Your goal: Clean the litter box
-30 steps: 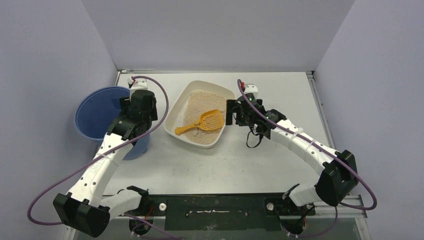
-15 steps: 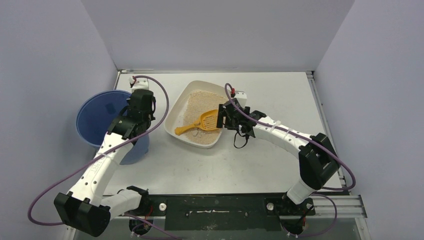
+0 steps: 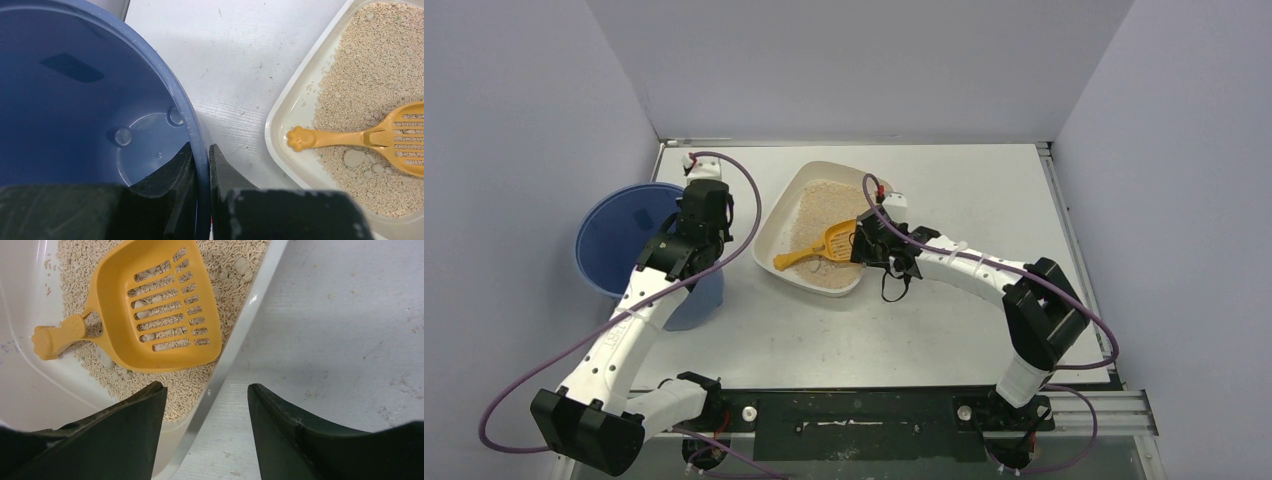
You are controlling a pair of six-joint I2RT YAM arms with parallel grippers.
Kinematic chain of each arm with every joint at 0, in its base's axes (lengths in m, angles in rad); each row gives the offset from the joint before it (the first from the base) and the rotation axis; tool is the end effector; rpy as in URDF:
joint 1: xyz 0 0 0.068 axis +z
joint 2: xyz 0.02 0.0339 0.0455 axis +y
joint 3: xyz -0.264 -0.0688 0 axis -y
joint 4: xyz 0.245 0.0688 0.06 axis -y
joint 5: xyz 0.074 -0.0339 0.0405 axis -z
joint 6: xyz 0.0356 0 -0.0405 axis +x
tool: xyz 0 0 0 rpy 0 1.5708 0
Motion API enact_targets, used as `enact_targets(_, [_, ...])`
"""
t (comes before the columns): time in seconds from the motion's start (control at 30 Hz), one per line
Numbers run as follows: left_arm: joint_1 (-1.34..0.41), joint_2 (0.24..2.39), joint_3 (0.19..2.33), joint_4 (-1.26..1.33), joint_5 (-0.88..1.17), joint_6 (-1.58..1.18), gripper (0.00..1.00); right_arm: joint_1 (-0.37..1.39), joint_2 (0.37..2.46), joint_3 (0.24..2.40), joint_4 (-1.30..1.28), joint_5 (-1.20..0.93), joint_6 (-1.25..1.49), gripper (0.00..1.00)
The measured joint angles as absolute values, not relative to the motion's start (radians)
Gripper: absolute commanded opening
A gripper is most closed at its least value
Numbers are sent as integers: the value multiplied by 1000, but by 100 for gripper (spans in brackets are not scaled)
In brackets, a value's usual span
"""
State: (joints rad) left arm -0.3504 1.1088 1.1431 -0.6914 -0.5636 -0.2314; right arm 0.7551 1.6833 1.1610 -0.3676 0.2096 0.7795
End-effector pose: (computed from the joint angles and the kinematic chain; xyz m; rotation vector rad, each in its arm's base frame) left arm 0.2202 -0.0602 0.3546 -0.1739 2.1196 0.2871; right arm 0.2675 0.2416 0.2211 0.1226 2.4779 0.4220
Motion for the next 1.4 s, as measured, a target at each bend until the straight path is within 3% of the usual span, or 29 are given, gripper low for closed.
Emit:
enact_targets(0.23, [-350, 1097, 1143, -693, -535, -232, 0, 762, 1708, 1161, -350, 201, 805, 46])
enact_targets(0.67, [-350, 1096, 1146, -692, -479, -227, 0, 760, 1734, 1158, -352, 203, 831, 0])
enact_targets(1.17, [-386, 1126, 1185, -714, -321, -221, 0, 691, 1552, 989, -407, 219, 708, 0])
enact_targets(1.4, [-563, 1174, 1218, -704, -304, -223, 0, 591, 1397, 902, -505, 185, 530, 0])
